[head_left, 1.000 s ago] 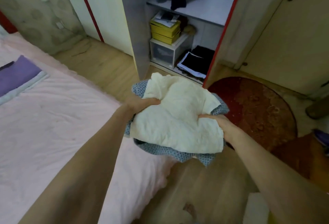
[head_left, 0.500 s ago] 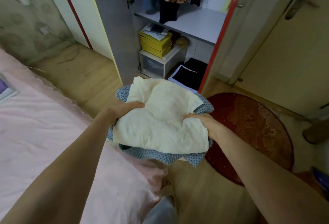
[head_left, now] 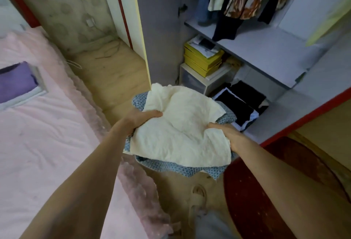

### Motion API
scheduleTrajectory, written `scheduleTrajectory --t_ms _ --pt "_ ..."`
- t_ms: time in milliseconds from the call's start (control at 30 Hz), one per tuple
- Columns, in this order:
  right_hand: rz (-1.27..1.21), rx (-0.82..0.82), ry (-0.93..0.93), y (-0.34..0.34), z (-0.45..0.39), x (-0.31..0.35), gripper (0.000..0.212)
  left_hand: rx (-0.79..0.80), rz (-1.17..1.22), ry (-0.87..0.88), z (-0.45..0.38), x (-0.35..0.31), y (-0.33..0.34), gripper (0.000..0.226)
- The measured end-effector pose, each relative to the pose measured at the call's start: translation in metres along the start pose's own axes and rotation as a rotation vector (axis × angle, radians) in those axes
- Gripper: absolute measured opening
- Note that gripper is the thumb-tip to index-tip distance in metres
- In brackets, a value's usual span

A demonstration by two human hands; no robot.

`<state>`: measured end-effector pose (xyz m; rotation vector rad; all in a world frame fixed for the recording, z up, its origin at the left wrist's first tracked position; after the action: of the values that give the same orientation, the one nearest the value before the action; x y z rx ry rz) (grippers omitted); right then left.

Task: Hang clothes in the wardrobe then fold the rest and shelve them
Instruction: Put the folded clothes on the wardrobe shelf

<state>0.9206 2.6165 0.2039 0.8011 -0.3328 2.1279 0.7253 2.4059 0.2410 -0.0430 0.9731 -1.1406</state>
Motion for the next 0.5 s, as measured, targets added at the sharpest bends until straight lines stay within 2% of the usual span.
scheduleTrajectory --t_ms 67,200,333,433,500 --pt "0.038 0.037 -0.001 0.004 -0.027 0.021 0.025 -0.069 0.025 -0.029 -0.017 -0.011 -0.002 0.056" --pt "0.174 0.053 0.006 0.01 -0.072 0.066 0.052 -0.105 0.053 -0.03 -0.049 -0.045 -0.001 0.052" --pt "0.243 0.04 0.041 0.008 -0.114 0.101 0.049 -0.094 0.02 -0.028 -0.093 -0.072 0.008 0.048" --pt "0.209 -0.008 0.057 -0.004 -0.145 0.111 0.051 -0.079 -0.022 -0.052 -0.126 -0.082 0.018 0.057" --pt "0.191 -0.04 0.072 -0.013 -0.164 0.117 0.039 -0.047 -0.047 -0.062 -0.158 -0.096 0.025 0.067"
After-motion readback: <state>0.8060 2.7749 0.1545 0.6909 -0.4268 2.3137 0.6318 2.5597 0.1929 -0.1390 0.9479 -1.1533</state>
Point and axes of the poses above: each hand's wrist, its own z-axis away from the middle knuckle, its own y-axis out of the palm, x = y × z, the point moved 1 cm from there along -z, towards the middle knuckle, and after that the axes turned 14 degrees about -z, right-handed, at the moved point
